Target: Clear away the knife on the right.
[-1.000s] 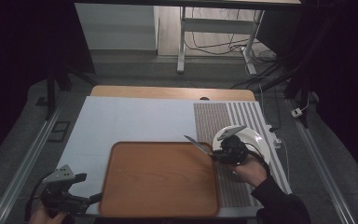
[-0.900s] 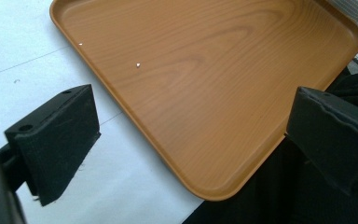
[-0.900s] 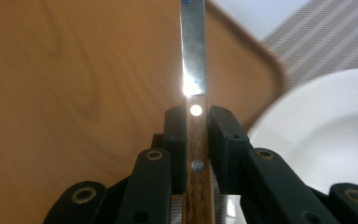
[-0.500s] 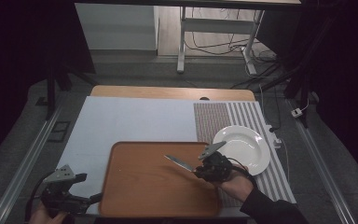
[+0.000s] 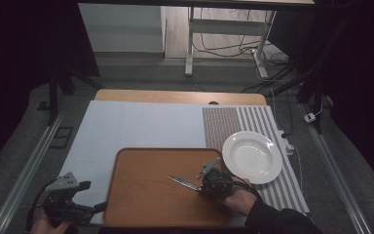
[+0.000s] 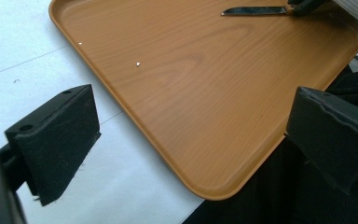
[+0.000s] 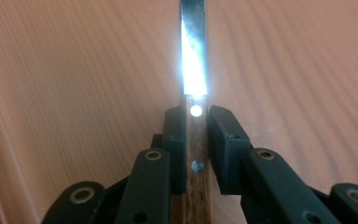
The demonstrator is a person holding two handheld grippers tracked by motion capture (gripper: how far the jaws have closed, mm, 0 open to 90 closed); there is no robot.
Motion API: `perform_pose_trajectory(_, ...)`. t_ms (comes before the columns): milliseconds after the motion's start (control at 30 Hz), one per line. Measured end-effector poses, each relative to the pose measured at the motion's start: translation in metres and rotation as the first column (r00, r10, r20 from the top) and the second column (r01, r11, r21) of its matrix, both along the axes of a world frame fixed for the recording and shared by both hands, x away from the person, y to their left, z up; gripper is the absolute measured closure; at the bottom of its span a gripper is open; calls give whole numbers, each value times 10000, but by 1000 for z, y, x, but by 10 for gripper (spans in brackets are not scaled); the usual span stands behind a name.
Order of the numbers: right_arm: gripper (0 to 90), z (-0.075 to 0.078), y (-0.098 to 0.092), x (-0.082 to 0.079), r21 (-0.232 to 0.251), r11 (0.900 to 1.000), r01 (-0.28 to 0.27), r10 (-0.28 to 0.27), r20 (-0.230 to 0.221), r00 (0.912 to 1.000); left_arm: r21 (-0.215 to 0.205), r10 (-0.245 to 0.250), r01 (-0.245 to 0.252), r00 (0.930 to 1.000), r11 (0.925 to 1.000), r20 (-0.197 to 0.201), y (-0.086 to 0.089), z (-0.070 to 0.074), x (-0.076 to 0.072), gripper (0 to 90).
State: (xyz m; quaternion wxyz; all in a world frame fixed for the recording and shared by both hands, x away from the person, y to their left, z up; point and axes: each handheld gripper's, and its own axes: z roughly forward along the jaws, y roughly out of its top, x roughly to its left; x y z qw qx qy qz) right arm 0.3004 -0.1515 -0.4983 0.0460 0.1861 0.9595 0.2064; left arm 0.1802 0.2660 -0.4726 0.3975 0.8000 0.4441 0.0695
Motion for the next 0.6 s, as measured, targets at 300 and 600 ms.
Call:
perform_pose_trajectory(300, 761, 19, -4, 8, 897, 9959, -151, 138, 144, 9998, 22, 10, -10, 10000, 10000, -27, 0, 0, 1, 26)
perform_pose_trajectory(600, 900, 12, 31, 11, 510, 9847, -1669, 1677, -116, 9858, 20, 13, -13, 10000, 10000, -57, 0, 0, 1, 26)
